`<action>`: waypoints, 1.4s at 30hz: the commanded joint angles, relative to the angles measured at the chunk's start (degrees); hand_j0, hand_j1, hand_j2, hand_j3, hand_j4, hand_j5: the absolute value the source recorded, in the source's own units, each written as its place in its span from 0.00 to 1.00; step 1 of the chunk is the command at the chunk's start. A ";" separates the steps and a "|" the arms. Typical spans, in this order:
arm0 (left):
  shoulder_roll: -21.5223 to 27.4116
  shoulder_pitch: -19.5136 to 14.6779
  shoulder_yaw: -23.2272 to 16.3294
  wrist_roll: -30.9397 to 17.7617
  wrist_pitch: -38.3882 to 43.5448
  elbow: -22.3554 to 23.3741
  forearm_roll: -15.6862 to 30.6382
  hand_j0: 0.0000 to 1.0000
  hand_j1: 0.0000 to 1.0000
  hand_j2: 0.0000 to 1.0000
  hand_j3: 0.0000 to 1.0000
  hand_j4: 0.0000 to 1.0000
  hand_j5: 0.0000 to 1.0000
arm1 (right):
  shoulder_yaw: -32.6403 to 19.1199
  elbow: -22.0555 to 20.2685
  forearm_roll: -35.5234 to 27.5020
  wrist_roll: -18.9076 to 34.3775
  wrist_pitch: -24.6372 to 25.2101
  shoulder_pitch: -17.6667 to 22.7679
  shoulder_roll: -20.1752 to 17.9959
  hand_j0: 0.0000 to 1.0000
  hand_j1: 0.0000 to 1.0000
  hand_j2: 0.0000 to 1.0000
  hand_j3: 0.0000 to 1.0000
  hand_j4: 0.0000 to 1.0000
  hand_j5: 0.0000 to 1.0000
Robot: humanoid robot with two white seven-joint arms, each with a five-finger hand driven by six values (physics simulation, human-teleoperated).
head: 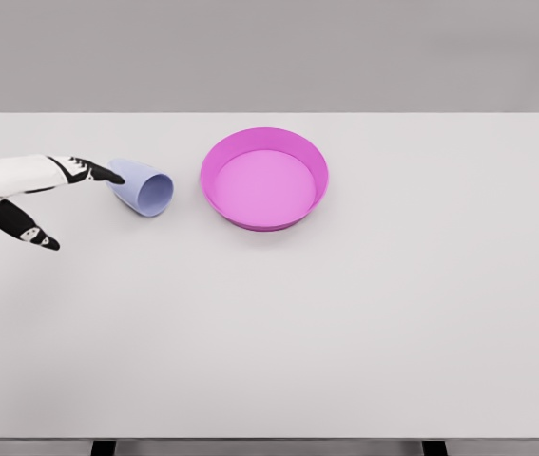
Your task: Flip the cup with left arm and place it on the plate
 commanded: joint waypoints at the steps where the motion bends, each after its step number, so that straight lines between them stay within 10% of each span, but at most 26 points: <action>1: 0.03 0.00 -0.51 0.02 0.16 -0.88 0.48 1.00 1.00 1.00 1.00 1.00 1.00 | 0.05 -0.01 0.04 -0.13 -0.04 0.00 0.00 1.00 1.00 1.00 1.00 1.00 1.00; 7: -7.44 -8.26 -3.58 0.02 0.16 9.76 -0.48 1.00 1.00 1.00 1.00 1.00 1.00 | -0.04 0.52 -0.14 -0.05 0.05 0.44 0.00 1.00 1.00 1.00 1.00 1.00 1.00; 27: -20.89 -13.62 -10.18 0.02 0.16 29.79 -3.64 1.00 1.00 1.00 1.00 1.00 1.00 | -0.04 0.61 -0.14 -0.05 0.05 0.44 0.00 1.00 1.00 1.00 1.00 1.00 1.00; 42: -24.32 -15.29 -10.00 0.02 0.16 34.54 -7.51 1.00 1.00 1.00 1.00 1.00 1.00 | -0.04 0.61 -0.14 -0.05 0.05 0.44 0.00 1.00 1.00 1.00 1.00 1.00 1.00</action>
